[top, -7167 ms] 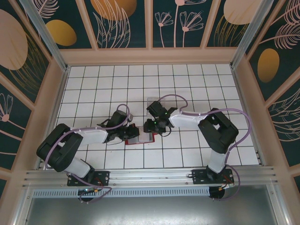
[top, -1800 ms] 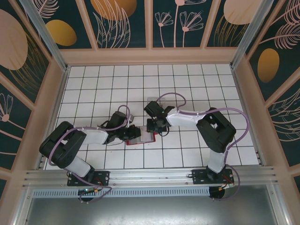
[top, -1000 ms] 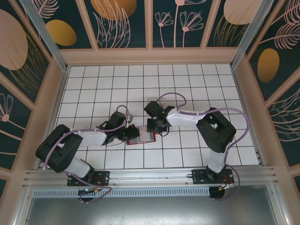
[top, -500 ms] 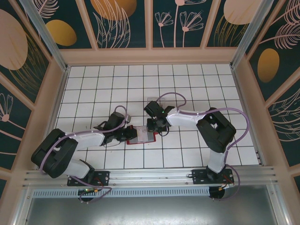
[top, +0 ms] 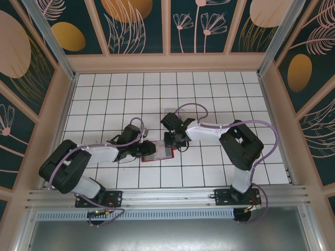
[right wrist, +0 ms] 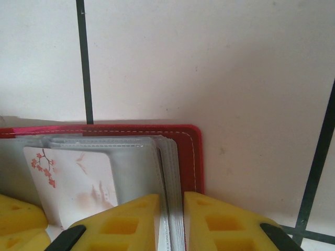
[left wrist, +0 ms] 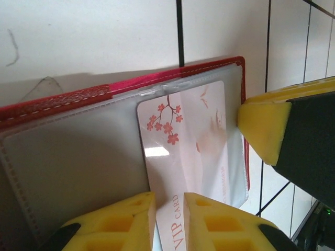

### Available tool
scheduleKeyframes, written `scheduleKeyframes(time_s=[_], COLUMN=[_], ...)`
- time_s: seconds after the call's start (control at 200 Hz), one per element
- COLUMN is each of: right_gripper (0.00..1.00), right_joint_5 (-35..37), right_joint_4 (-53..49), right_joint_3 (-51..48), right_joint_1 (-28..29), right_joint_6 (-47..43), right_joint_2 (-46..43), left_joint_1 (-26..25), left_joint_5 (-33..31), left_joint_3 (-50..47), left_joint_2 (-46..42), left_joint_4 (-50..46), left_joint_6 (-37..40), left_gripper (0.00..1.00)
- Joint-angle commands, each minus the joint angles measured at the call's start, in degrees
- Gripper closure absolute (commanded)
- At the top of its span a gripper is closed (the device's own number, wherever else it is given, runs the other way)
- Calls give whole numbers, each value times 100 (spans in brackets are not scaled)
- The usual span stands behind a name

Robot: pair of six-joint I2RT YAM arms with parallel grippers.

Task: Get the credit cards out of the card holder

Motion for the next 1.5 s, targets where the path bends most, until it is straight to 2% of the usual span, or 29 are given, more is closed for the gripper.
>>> scheduleKeyframes(time_s=[0.0, 0.47, 0.595, 0.726, 0.861, 1.011, 1.176, 1.496], right_gripper=[80, 80, 80, 80, 80, 80, 80, 79], right_joint_5=[141, 150, 132, 141, 128, 115, 165, 246], right_joint_4=[-513, -532, -541, -555, -566, -543, -543, -591], right_joint_3=[-244, -257, -233, -235, -246, -263, -287, -267], right_joint_1=[17, 18, 29, 36, 50, 56, 54, 10], right_joint_6=[33, 44, 35, 35, 49, 68, 79, 6], right_joint_2=[189, 160, 166, 160, 162, 163, 117, 88], left_joint_1=[-21, -13, -14, -20, -15, -18, -21, -10], left_joint_5=[149, -398, -136, 218, 321, 264, -49, -536], left_joint_3=[-53, 91, 47, 13, 35, 36, 70, 159], left_joint_2=[202, -95, 77, 359, 540, 538, 218, -483], left_joint_4=[312, -364, -47, 412, 608, 560, 107, -889], left_joint_6=[-107, -178, -243, -366, -411, -412, -255, 185], left_gripper=[74, 62, 62, 66, 72, 85, 93, 97])
